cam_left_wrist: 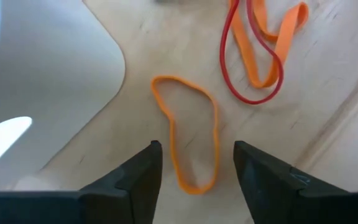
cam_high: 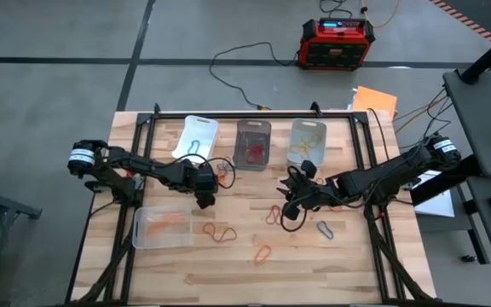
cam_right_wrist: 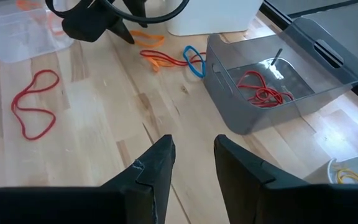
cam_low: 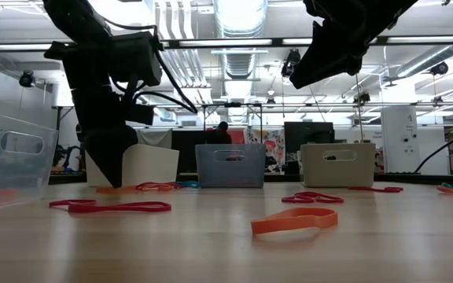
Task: Sort rubber bands into baskets
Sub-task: Put the orange rubber band into the transparent bin
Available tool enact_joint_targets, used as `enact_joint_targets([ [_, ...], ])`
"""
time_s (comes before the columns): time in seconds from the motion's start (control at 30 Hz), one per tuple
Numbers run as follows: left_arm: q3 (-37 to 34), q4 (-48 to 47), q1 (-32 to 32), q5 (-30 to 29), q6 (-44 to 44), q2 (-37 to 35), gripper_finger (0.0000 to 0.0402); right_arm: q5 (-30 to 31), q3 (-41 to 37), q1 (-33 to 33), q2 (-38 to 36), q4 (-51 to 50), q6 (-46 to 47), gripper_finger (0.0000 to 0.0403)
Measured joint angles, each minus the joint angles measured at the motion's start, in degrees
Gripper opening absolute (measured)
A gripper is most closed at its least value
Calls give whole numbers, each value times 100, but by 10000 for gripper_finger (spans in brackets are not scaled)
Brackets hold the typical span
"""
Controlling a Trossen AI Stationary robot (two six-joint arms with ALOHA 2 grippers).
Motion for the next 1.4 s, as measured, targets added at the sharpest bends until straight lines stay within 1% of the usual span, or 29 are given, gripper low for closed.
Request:
enact_joint_targets([
  [0.23,-4,7,42,-2,11,0,178,0,0,0,0,75,0,105],
  [0.5,-11,64,96,-2,13,0,161,-13,0,0,0,80,0,115],
  [0.97,-142,197,96,151,16,2,161,-20,0,0,0,80,0,114],
  [1.23,-315,477,96,267,13,-17,160,-20,0,0,0,80,0,117],
  [1.33,-315,487,96,304,15,-17,150,-20,0,0,0,80,0,113],
  [1.4,-317,501,96,329,13,-15,134,-20,0,0,0,80,0,111],
])
